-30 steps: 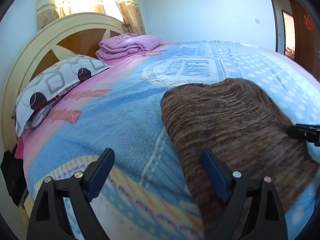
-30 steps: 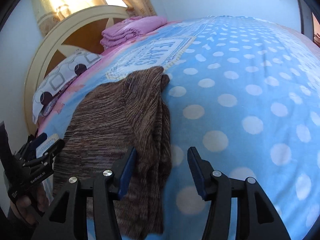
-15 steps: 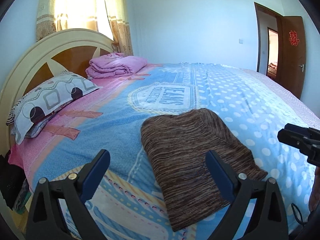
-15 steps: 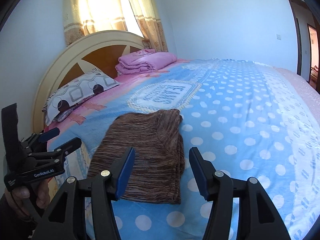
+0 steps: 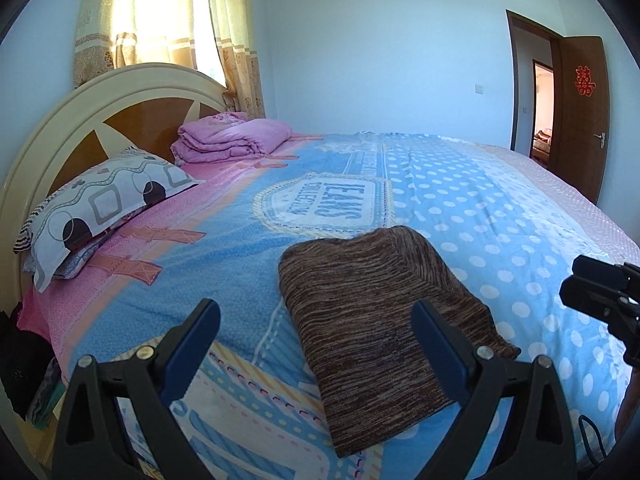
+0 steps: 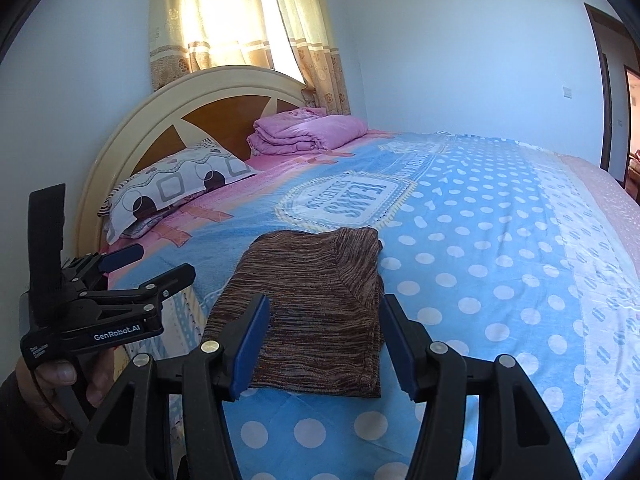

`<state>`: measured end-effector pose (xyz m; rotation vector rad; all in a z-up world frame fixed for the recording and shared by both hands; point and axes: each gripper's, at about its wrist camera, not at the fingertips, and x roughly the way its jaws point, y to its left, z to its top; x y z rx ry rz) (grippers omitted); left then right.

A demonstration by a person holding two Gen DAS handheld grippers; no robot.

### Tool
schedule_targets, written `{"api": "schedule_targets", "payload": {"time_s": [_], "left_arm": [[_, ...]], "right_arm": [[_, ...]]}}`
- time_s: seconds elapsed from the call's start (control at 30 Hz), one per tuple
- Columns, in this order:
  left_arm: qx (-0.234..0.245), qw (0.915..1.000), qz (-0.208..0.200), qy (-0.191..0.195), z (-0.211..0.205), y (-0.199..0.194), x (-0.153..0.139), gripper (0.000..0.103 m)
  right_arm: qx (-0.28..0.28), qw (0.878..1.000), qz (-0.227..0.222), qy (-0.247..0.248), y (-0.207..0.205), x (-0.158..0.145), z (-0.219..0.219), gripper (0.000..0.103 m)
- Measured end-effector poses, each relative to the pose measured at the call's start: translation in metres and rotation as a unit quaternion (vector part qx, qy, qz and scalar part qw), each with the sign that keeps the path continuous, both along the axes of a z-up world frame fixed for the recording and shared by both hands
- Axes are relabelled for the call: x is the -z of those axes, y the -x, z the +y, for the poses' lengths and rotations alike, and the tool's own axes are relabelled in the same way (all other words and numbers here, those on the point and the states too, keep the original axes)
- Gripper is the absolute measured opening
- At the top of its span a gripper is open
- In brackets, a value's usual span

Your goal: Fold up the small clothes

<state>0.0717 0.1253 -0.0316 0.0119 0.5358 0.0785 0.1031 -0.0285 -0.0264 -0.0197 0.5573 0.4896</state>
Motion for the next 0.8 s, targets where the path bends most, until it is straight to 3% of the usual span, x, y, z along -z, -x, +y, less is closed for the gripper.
{"api": "schedule_targets", "payload": {"time_s": [0.8], "left_arm": [[-0.001, 1.0000, 0.001, -0.006, -0.001, 0.002, 0.000, 0.099]], "right_arm": [[-0.009, 1.000, -0.014, 0.000, 0.013, -0.003, 0.005, 0.061]]}}
